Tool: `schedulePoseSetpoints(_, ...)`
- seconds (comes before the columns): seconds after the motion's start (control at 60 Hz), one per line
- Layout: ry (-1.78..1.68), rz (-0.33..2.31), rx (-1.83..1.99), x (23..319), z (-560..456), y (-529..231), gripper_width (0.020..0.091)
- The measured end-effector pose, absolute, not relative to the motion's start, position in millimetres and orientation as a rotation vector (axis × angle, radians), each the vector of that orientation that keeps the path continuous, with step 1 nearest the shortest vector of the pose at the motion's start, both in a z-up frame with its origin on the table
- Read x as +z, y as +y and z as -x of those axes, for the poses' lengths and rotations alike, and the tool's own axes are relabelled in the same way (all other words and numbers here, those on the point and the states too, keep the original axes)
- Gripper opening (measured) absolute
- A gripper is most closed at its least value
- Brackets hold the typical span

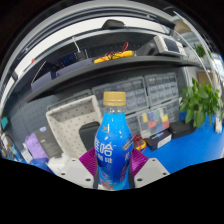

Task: Pour water

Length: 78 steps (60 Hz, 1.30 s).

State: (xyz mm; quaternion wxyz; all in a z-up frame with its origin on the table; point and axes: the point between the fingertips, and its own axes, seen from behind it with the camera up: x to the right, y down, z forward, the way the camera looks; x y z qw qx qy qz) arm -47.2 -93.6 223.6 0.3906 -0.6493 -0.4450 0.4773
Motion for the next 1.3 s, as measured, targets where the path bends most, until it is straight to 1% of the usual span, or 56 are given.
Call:
schedulePoseSetpoints(0.033, -1.147, 1.628, 1.178, 220, 49, -84, 0.0409)
schedulePoseSetpoints(0.1, -1.190, 1.602, 1.110, 202, 49, -65, 0.0407)
schedulePoseSetpoints(0.233, -1.259, 1.584, 1.008, 152, 46, -35, 0.0408)
schedulePoseSetpoints(0.3, -1.282, 1.594, 0.986, 132, 46, -27, 0.0408)
schedulePoseSetpoints(0.517, -1.307, 1.565, 0.942, 88, 49, -5, 0.0408)
schedulePoseSetpoints(0.533, -1.308, 1.564, 0.935, 85, 48, -4, 0.0413)
schedulePoseSetpoints(0.55, -1.312, 1.563, 0.927, 81, 48, -3, 0.0458)
schedulePoseSetpoints(0.567, -1.304, 1.547, 0.938, 79, 50, -3, 0.0455)
schedulePoseSetpoints(0.583, -1.292, 1.533, 0.956, 82, 51, -5, 0.0423)
schedulePoseSetpoints(0.733, -1.295, 1.488, 0.983, 84, 46, -6, 0.0447)
schedulePoseSetpoints(0.867, -1.288, 1.506, 0.967, 82, 42, -7, 0.0527)
schedulePoseSetpoints(0.883, -1.301, 1.517, 0.960, 79, 41, -7, 0.0553)
schedulePoseSetpoints(0.917, -1.335, 1.541, 0.937, 69, 40, -9, 0.0648)
schedulePoseSetpoints(0.983, -1.377, 1.556, 0.878, 57, 33, -6, 0.0807)
schedulePoseSetpoints(1.017, -1.379, 1.549, 0.860, 56, 29, -5, 0.0831)
schedulePoseSetpoints(1.233, -1.376, 1.608, 0.888, 55, -35, -21, 0.0839)
schedulePoseSetpoints(1.3, -1.379, 1.622, 0.893, 62, -61, -26, 0.0839)
